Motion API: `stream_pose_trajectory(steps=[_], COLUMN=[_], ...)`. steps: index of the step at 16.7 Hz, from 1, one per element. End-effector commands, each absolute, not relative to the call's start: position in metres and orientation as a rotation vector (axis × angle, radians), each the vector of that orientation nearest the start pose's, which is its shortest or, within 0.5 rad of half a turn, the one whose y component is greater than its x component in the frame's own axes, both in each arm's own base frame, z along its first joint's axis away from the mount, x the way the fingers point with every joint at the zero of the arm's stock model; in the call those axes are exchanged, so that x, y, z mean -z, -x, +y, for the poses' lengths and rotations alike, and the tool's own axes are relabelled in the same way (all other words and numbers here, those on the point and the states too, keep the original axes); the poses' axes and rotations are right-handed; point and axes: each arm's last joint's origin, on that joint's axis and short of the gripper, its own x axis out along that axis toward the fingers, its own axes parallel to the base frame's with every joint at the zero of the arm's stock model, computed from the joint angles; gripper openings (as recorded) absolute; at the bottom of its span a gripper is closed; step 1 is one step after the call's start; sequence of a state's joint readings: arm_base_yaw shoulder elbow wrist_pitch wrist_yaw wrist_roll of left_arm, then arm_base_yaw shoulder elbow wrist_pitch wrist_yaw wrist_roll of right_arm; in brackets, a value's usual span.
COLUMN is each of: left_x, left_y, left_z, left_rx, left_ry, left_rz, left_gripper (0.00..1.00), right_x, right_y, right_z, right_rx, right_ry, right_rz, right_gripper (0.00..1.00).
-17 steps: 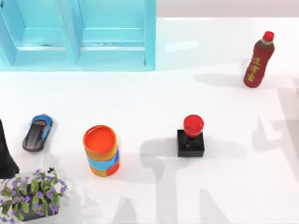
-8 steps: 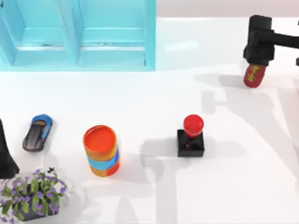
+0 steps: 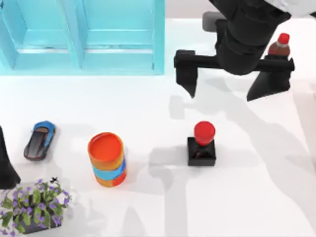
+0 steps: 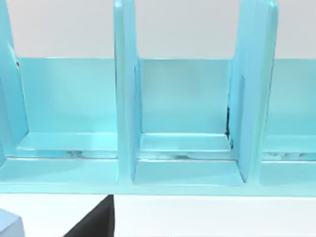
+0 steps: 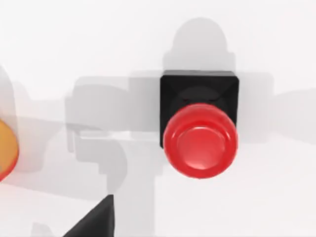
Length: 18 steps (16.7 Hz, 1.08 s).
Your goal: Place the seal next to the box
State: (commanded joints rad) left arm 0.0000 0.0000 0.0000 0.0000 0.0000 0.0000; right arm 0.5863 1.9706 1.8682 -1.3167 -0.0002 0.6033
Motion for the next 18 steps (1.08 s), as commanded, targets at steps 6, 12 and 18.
stream_pose_trajectory(steps=[6, 12, 18], left_x=[-0.160, -0.160, -0.160], left_y=[-0.106, -0.106, -0.106], left_z=[-0.001, -0.001, -0.001], left_rx=[0.000, 0.000, 0.000], left_ry=[0.000, 0.000, 0.000], left_rz=[0.000, 0.000, 0.000], left_gripper=[1.00, 1.00, 1.00], right_x=[-0.250, -0.246, -0.179], right_y=[-0.337, -0.338, -0.340], right_z=[0.251, 0.249, 0.252], right_rx=[0.008, 0.009, 0.003], right_ry=[-0.008, -0.009, -0.012], right_rz=[1.571, 1.571, 1.563], right_gripper=[1.00, 1.00, 1.00])
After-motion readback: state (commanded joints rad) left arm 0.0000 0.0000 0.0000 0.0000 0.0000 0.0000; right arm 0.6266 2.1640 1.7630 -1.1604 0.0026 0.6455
